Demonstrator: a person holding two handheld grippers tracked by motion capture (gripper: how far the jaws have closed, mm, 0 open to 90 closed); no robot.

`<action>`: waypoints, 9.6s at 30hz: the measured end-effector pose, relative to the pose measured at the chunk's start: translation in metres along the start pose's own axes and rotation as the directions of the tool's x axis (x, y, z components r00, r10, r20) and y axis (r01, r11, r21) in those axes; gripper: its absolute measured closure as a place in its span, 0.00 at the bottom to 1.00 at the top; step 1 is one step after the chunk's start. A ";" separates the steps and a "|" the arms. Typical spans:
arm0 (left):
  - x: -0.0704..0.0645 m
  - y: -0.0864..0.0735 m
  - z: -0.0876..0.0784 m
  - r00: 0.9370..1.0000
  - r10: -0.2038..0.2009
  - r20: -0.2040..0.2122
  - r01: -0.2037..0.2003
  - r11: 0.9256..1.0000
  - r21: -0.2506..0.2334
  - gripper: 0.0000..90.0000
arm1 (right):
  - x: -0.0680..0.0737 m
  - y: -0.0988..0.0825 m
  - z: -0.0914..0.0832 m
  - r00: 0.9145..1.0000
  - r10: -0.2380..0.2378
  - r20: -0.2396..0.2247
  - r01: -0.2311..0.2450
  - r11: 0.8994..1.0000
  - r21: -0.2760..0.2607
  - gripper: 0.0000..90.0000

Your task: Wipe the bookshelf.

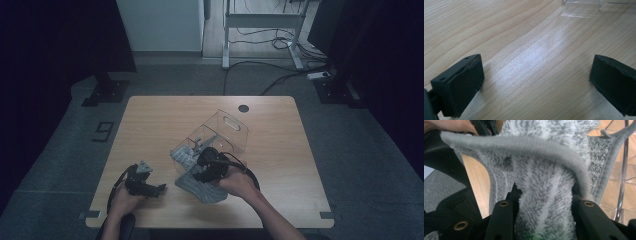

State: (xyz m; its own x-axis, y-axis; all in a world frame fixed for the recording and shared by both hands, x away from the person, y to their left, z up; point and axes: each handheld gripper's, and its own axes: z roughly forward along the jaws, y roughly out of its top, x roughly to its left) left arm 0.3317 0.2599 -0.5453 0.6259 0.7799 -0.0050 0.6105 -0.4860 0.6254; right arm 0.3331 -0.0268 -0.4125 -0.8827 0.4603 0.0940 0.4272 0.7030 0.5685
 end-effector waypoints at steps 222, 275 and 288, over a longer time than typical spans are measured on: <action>-0.035 0.059 0.003 0.996 0.073 0.046 -0.064 0.985 -0.161 0.01 | -0.171 -0.099 -0.018 0.969 0.219 0.117 -0.188 0.955 -0.231 0.62; -0.032 0.040 -0.027 0.998 0.045 0.034 -0.039 0.987 -0.156 0.00 | -0.133 -0.106 -0.017 0.979 0.178 0.096 -0.164 0.977 -0.138 0.56; -0.058 0.065 -0.015 0.997 0.079 -0.001 -0.078 0.986 -0.147 0.03 | -0.129 -0.117 -0.030 0.978 0.172 0.117 -0.157 0.980 -0.126 0.39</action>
State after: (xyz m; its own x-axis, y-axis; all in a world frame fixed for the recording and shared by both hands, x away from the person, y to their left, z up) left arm 0.3281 0.1891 -0.4927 0.6716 0.7395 0.0456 0.4816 -0.4825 0.7316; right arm 0.3913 -0.1853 -0.4664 -0.7673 0.6345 0.0938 0.5321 0.5482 0.6452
